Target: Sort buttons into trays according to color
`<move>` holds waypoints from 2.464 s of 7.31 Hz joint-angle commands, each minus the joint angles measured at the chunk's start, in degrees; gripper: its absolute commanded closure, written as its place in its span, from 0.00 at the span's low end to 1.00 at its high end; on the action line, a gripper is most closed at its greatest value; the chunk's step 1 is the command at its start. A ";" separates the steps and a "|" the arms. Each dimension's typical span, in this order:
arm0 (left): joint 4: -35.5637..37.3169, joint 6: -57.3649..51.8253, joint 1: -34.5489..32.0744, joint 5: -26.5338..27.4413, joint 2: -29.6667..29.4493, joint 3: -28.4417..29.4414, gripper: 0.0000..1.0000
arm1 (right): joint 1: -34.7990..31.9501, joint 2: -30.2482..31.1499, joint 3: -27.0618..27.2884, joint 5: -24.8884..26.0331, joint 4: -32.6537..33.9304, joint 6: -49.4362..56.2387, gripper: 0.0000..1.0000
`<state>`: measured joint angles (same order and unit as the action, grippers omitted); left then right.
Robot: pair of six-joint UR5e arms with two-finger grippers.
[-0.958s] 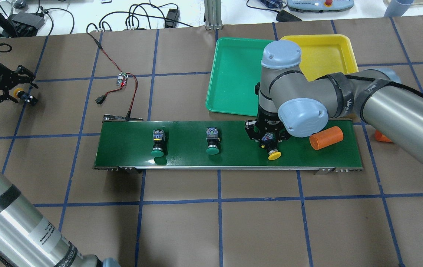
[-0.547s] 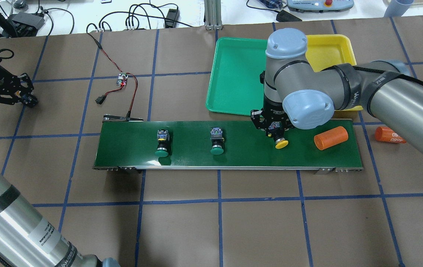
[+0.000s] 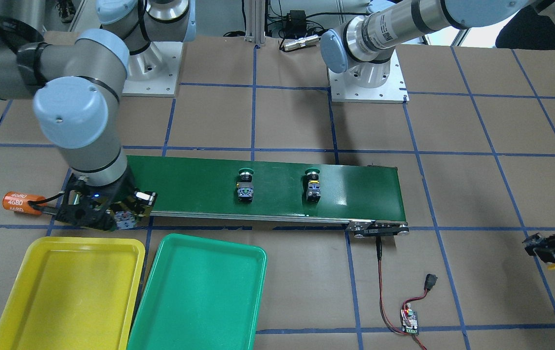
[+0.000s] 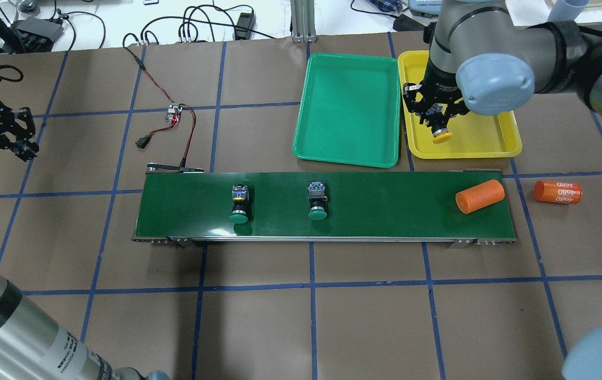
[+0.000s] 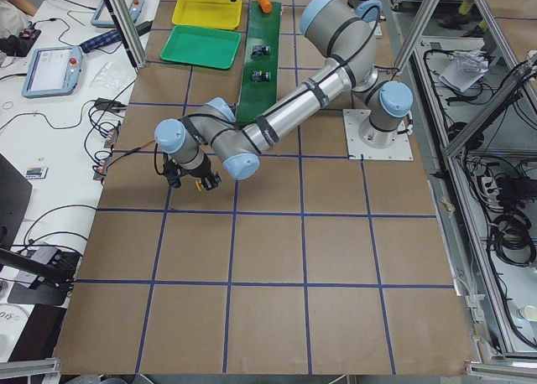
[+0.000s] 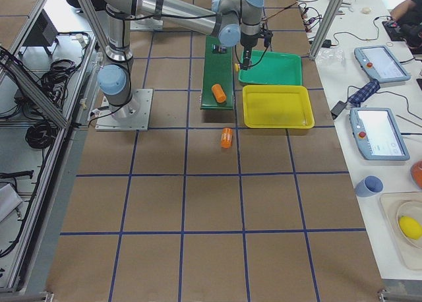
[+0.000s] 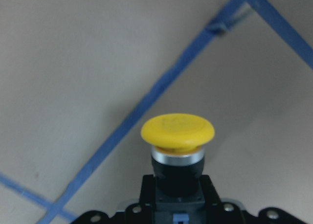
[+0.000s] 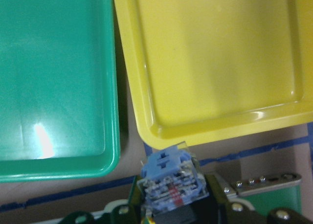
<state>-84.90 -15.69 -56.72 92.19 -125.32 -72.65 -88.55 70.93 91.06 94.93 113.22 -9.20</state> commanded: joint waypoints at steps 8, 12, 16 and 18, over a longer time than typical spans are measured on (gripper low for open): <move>9.36 4.95 -19.73 -6.41 24.50 -35.16 1.00 | 11.02 -12.74 -1.32 0.25 11.14 5.25 0.59; 20.20 12.69 -26.76 -8.35 25.04 -41.87 0.98 | 11.11 -13.80 -0.71 0.60 12.73 4.98 0.00; 26.63 12.26 -27.48 -7.73 27.22 -41.19 0.00 | 8.14 -3.38 -0.36 -2.81 3.69 5.25 0.00; 13.38 12.52 -27.83 -7.55 28.73 -28.94 0.00 | 4.45 3.74 -0.18 -2.91 -6.82 5.16 0.00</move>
<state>-62.42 -3.48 -84.30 84.52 -97.35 -109.08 -81.81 70.08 90.70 92.35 112.70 -3.95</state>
